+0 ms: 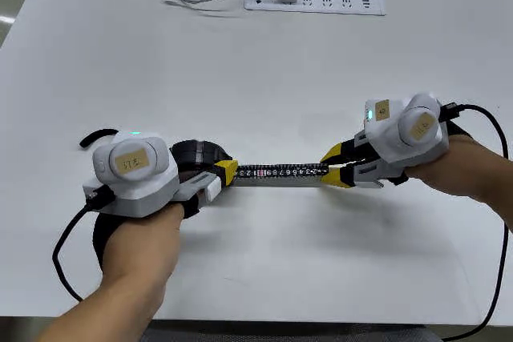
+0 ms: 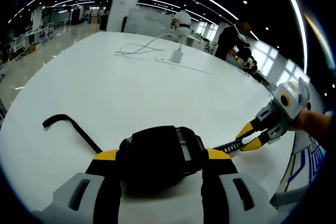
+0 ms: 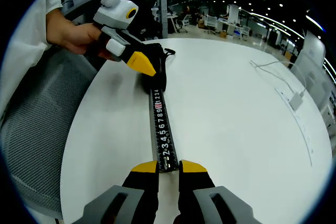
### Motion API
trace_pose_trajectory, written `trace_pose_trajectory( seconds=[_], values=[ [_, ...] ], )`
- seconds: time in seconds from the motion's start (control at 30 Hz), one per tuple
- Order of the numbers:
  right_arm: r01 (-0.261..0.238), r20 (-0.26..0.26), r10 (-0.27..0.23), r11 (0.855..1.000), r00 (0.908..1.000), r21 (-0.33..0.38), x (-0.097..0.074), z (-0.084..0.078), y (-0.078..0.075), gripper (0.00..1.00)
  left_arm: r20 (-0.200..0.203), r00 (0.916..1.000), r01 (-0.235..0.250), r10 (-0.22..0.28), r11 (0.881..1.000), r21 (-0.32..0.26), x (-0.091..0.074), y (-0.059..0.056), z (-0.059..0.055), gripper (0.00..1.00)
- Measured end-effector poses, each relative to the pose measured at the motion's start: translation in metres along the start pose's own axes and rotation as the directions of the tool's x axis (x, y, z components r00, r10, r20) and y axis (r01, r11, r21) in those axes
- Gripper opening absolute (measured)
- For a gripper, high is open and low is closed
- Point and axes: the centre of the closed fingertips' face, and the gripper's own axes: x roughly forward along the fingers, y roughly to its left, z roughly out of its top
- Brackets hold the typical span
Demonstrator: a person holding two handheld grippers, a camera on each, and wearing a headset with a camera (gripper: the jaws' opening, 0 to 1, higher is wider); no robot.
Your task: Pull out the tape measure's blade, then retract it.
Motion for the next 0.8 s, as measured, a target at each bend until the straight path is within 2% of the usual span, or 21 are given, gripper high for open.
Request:
trace_pose_trajectory(
  seconds=[0.8],
  values=[
    [-0.028,0.064,0.028,1.000,0.9975,-0.006,0.029,0.036,0.004,0.10,0.002,0.9999,0.011,-0.011,1.000,-0.019,0.000,0.001,0.000,0.57]
  ],
)
